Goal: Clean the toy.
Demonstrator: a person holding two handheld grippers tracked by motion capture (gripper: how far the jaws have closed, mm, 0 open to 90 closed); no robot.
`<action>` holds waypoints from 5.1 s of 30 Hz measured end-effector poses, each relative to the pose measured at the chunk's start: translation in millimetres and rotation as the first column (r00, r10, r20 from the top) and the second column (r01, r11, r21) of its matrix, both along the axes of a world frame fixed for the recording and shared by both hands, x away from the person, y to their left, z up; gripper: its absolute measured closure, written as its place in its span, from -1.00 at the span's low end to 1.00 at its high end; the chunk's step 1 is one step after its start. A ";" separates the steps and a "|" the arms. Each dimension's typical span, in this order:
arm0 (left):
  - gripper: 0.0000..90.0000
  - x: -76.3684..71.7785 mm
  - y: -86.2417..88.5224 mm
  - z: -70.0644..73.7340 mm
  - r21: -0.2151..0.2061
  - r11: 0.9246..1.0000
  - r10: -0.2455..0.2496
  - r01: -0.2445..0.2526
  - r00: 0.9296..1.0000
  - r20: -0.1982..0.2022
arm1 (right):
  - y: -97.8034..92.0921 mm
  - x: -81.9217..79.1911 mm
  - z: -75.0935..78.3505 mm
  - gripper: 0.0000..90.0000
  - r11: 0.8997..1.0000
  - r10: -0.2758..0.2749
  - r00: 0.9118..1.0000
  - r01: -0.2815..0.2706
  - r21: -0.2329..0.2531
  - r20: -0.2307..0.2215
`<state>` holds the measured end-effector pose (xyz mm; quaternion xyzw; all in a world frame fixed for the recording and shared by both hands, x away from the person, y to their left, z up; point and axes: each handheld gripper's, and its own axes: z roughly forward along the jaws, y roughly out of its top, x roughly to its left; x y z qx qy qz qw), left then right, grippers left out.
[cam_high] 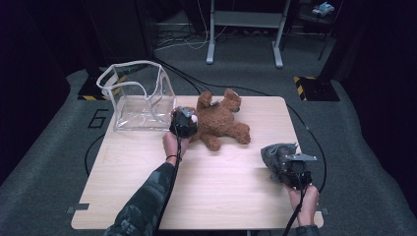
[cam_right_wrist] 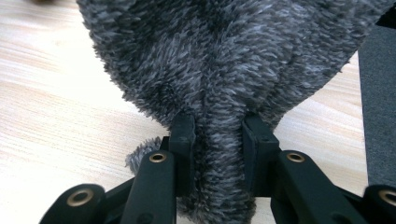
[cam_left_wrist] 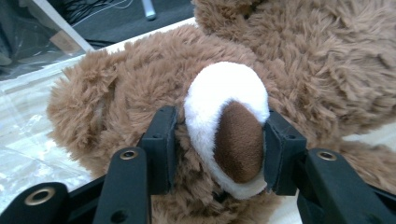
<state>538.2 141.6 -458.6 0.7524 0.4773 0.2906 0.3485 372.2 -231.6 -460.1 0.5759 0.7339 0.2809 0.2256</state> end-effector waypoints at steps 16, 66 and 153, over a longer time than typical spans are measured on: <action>0.20 -28.9 1.9 8.4 -0.143 0.978 -0.159 0.153 0.987 -0.031 | 14.3 3.6 19.1 0.54 0.999 0.038 0.998 -0.038 -0.002 0.050; -0.50 -100.7 26.6 -10.2 -0.047 0.975 -0.216 0.216 0.976 0.004 | 144.1 57.3 44.6 -0.48 0.966 0.254 0.961 -0.246 -0.085 0.105; -0.68 -85.9 82.7 -70.2 -0.032 0.992 -0.122 0.119 0.985 -0.118 | 173.7 50.5 68.9 0.57 0.896 0.425 0.894 -0.438 0.077 0.140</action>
